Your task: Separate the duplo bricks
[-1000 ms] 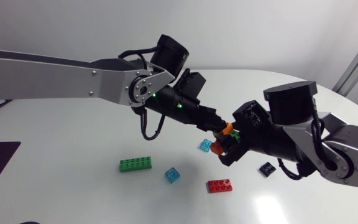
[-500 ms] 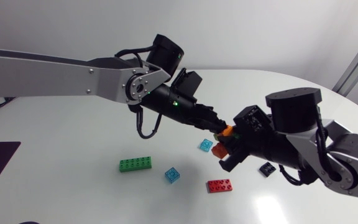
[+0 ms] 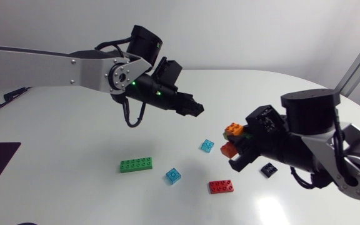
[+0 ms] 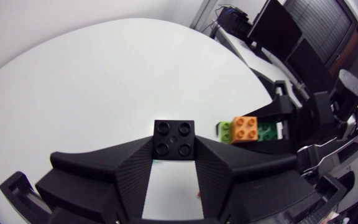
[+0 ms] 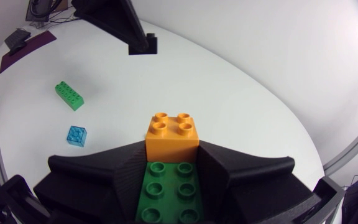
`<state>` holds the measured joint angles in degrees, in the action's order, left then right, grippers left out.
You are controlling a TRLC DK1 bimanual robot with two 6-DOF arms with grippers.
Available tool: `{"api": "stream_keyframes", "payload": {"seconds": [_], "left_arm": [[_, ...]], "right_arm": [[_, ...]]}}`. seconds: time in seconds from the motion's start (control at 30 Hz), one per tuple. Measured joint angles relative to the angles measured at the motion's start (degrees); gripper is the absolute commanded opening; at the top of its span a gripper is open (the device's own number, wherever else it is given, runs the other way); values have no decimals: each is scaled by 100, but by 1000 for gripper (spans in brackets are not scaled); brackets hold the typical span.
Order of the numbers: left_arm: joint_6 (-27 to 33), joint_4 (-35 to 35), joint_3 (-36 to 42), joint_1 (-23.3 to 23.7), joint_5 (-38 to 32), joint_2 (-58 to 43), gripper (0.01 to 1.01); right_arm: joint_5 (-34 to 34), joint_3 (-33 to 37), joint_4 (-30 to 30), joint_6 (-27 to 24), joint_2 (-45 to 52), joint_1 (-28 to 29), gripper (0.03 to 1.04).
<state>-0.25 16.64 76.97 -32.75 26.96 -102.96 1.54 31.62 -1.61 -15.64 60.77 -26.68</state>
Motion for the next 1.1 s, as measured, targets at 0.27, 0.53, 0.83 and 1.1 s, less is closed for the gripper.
{"api": "stream_keyframes", "payload": {"seconds": [0.27,0.53,0.83,1.1], "left_arm": [[975,-752,-350,-914,-866,-258,295],[1416,-765,-192,-1637,-1038,-898,293],[1679,-363,866,-2245,-1327,-1606,289],[1784,627,2155,-2476,-1414,-2374,305]], "right_arm": [[68,46,-730,-48,-1340,1473,272],[79,46,-1182,-238,-2474,2347,275],[-131,-195,-1502,-387,-3348,2822,275],[-623,-264,-1652,-566,-3591,3425,279]]}}
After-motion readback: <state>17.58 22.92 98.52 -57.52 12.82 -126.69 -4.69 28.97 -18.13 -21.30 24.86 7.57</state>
